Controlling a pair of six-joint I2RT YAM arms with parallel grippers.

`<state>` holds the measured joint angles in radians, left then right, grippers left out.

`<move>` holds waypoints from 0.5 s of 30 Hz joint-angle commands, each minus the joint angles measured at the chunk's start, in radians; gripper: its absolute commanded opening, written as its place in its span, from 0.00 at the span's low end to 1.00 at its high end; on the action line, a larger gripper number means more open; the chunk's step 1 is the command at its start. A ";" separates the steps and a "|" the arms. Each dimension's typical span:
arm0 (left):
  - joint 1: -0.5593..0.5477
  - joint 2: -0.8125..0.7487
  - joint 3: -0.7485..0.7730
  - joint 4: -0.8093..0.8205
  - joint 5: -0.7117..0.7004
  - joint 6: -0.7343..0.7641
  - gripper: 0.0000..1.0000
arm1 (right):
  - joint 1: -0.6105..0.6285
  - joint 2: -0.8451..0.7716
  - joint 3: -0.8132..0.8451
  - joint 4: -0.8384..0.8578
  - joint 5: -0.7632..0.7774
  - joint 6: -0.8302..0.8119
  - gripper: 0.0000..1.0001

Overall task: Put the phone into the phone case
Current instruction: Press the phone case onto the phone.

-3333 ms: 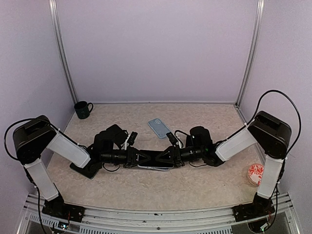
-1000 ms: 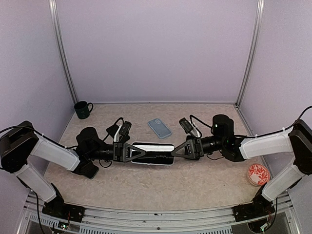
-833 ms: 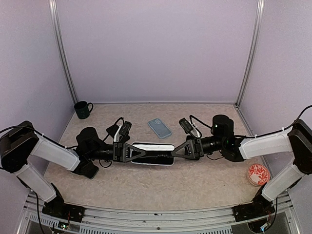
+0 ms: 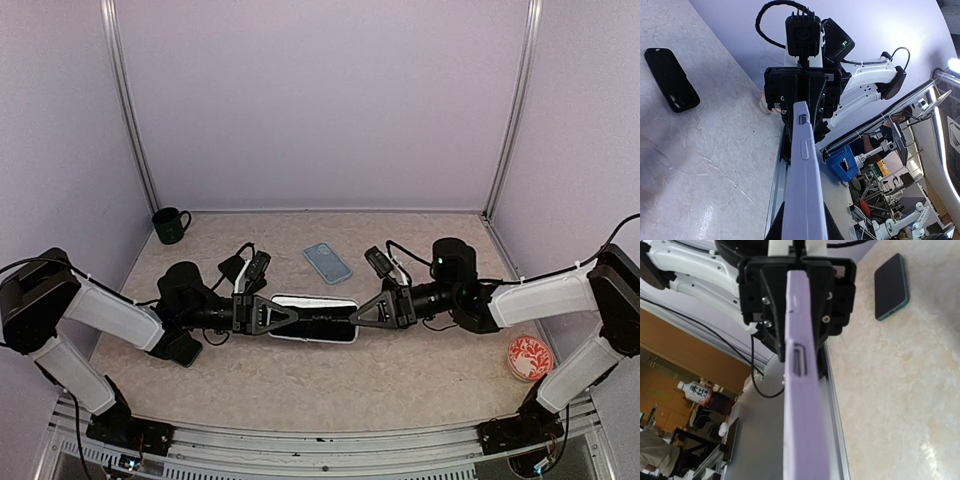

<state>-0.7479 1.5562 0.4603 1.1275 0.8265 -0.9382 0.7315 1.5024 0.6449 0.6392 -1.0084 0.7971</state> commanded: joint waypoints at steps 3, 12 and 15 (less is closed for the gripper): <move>-0.005 -0.010 0.020 -0.037 -0.046 0.048 0.10 | 0.023 0.015 0.051 -0.108 0.038 -0.062 0.04; -0.005 -0.015 0.025 -0.074 -0.050 0.071 0.32 | 0.023 0.016 0.081 -0.201 0.120 -0.090 0.00; -0.007 -0.012 0.026 -0.072 -0.048 0.072 0.32 | 0.022 0.010 0.087 -0.213 0.147 -0.090 0.00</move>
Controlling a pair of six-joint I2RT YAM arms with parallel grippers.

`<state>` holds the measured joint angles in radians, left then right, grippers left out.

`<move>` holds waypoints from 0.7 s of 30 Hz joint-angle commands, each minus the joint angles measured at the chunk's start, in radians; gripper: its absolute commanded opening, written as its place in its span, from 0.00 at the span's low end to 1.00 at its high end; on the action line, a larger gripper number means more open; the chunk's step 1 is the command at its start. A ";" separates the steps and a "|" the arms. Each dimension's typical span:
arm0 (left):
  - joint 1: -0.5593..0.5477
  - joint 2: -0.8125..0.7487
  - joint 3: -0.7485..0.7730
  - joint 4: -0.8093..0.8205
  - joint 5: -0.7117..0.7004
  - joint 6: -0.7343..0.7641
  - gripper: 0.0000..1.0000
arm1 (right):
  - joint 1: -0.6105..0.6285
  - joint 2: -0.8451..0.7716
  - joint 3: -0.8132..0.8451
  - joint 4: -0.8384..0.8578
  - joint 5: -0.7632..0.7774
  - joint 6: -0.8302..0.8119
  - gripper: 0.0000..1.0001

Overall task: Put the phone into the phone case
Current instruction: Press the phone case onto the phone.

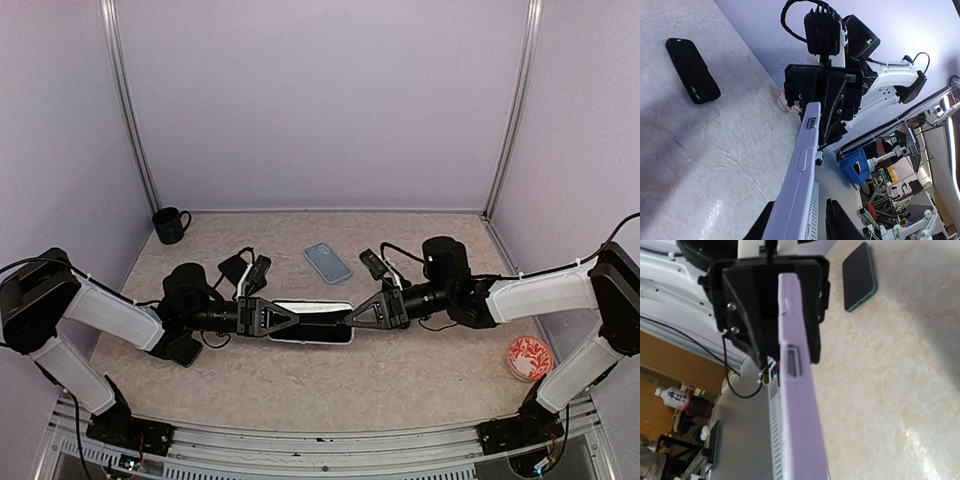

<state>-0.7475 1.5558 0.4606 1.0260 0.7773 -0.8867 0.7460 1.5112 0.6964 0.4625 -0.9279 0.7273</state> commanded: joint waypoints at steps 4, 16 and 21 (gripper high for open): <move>-0.007 -0.011 0.025 0.031 0.003 0.022 0.32 | 0.008 -0.002 0.047 -0.068 0.102 -0.027 0.00; -0.003 -0.021 0.006 0.040 0.000 0.027 0.00 | 0.008 0.005 0.037 -0.067 0.085 -0.017 0.12; 0.001 -0.039 -0.005 0.041 -0.018 0.033 0.00 | 0.009 -0.009 0.012 -0.038 0.075 -0.002 0.41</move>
<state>-0.7475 1.5547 0.4591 1.0111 0.7746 -0.8680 0.7479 1.5112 0.7170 0.3927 -0.8669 0.7166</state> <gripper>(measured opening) 0.117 0.347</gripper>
